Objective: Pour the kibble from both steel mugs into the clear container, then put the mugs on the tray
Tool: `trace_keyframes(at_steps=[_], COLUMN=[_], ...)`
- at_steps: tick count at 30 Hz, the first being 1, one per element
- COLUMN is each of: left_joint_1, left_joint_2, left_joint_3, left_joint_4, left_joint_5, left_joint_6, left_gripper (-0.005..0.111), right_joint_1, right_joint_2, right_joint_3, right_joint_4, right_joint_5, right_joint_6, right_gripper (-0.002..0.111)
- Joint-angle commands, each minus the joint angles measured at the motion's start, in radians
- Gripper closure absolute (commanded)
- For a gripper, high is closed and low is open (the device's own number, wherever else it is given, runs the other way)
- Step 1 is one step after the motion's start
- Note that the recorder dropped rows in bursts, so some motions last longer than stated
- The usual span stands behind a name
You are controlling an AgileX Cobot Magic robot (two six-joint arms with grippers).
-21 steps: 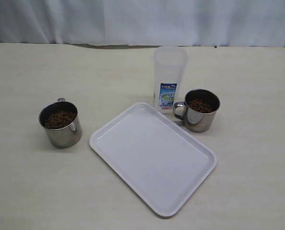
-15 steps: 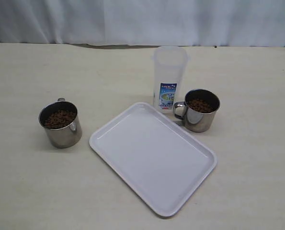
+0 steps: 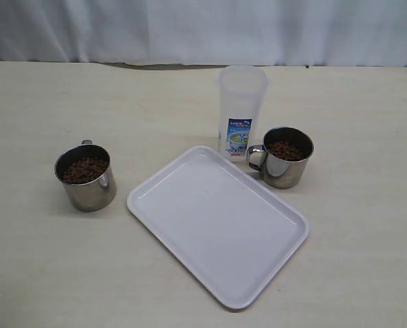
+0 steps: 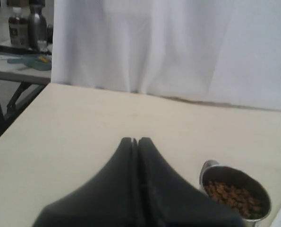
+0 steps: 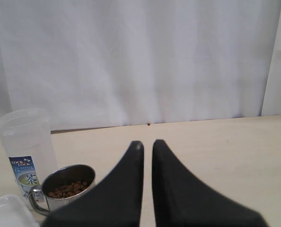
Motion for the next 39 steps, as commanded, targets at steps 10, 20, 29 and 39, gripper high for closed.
trace_keyframes(at_steps=[10, 20, 29, 39], left_joint_1=[-0.001, 0.022, 0.326, 0.445], left_joint_2=[0.699, 0.965, 1.096, 1.403], left_joint_3=[-0.106, -0.201, -0.215, -0.391], left_joint_4=[0.234, 0.417, 0.949, 1.297], left_joint_5=[-0.304, -0.42, -0.86, -0.993], left_joint_6=[-0.125, -0.178, -0.359, -0.477], left_gripper=[0.107, 0.107, 0.107, 0.107], right_joint_1=[-0.004, -0.004, -0.003, 0.064], right_joint_2=[-0.003, -0.003, -0.003, -0.003], right_joint_3=[0.003, 0.003, 0.003, 0.003], right_joint_4=[0.002, 0.002, 0.002, 0.002], right_joint_5=[-0.001, -0.001, -0.001, -0.001], right_joint_6=[-0.009, -0.009, -0.009, -0.009], right_gripper=[0.103, 0.103, 0.103, 0.103])
